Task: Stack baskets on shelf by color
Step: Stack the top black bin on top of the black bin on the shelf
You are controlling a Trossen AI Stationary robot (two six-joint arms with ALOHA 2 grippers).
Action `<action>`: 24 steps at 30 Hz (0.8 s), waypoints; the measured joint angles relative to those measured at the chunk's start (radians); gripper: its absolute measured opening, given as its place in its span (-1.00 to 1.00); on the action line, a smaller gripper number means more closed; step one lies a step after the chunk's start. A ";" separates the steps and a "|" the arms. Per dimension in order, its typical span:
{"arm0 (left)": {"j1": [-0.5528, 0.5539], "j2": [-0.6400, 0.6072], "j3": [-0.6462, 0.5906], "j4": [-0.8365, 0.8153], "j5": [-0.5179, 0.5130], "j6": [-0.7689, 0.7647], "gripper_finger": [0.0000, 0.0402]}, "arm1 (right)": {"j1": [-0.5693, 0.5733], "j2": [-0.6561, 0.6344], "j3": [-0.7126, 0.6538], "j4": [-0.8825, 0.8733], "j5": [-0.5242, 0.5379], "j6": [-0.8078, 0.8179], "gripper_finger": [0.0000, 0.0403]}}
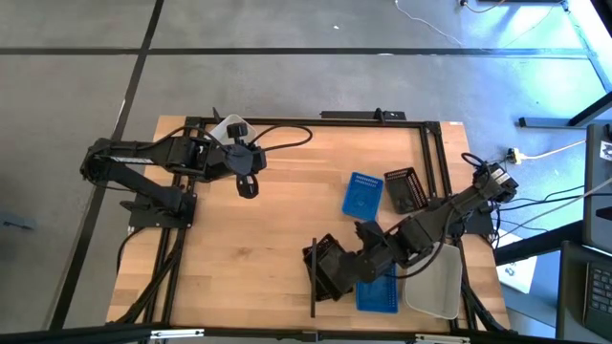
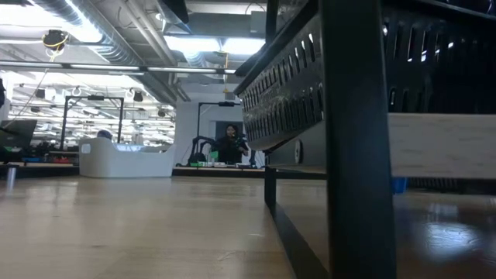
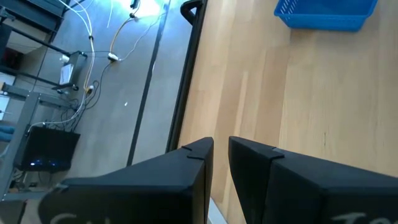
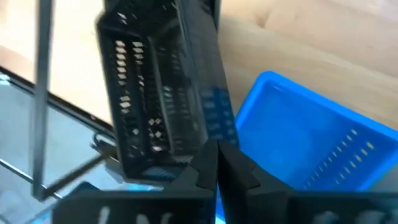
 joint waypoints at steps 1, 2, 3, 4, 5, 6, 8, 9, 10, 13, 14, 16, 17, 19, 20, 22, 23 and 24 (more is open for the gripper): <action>0.000 0.000 0.000 0.000 0.000 0.000 -0.78 | 0.001 0.000 0.000 -0.009 -0.007 -0.001 -0.97; 0.000 0.000 0.000 0.000 0.000 0.000 -0.78 | 0.004 0.000 0.000 -0.018 -0.007 -0.001 -0.97; 0.000 0.000 0.000 0.000 0.000 0.000 -0.78 | 0.005 0.000 0.000 -0.022 -0.008 0.000 -0.97; 0.000 0.000 0.000 0.000 0.000 0.000 -0.78 | 0.005 0.000 0.000 -0.025 -0.008 0.000 -0.98; 0.000 0.000 0.000 0.000 0.000 0.000 -0.78 | 0.005 0.000 0.000 -0.027 -0.008 0.000 -0.99; 0.000 0.000 0.000 0.000 0.000 0.000 -0.78 | 0.005 0.000 0.000 -0.026 -0.008 0.000 -0.99; 0.000 0.000 0.000 0.000 0.000 0.000 -0.78 | 0.005 0.000 -0.001 -0.017 -0.009 0.000 -0.99; 0.000 0.000 0.000 0.000 0.000 0.002 -0.78 | 0.005 0.000 -0.001 -0.004 -0.009 0.000 -0.99; 0.000 0.000 0.000 0.000 0.000 0.005 -0.78 | 0.005 0.000 -0.001 0.010 -0.009 -0.001 -0.99; 0.000 0.000 0.000 0.000 0.000 0.007 -0.78 | 0.005 0.000 -0.001 0.036 -0.022 -0.003 -0.99; 0.000 0.000 0.000 0.000 0.000 0.007 -0.78 | 0.005 0.000 -0.001 0.035 -0.027 -0.005 -0.99; 0.000 0.000 0.000 0.000 0.000 0.007 -0.78 | 0.005 0.000 -0.001 0.034 -0.027 -0.019 -0.99; 0.000 0.000 0.000 0.000 0.000 0.007 -0.78 | 0.005 0.000 -0.001 0.034 -0.027 -0.022 -0.99; 0.000 0.000 0.000 0.000 0.001 0.006 -0.78 | 0.005 0.000 -0.001 0.034 -0.027 -0.025 -0.99; 0.000 0.000 0.000 0.000 0.007 0.002 -0.78 | 0.005 0.000 -0.001 0.031 -0.027 -0.026 -0.99; 0.000 0.000 0.000 0.000 0.029 0.001 -0.78 | 0.008 0.000 -0.001 -0.002 -0.018 -0.025 -0.99; 0.000 0.000 0.000 0.000 0.042 0.001 -0.78 | 0.008 0.000 -0.001 -0.026 -0.011 -0.020 -0.99; 0.000 0.000 0.000 0.000 0.053 0.001 -0.78 | 0.008 0.000 -0.001 -0.045 -0.009 -0.014 -0.99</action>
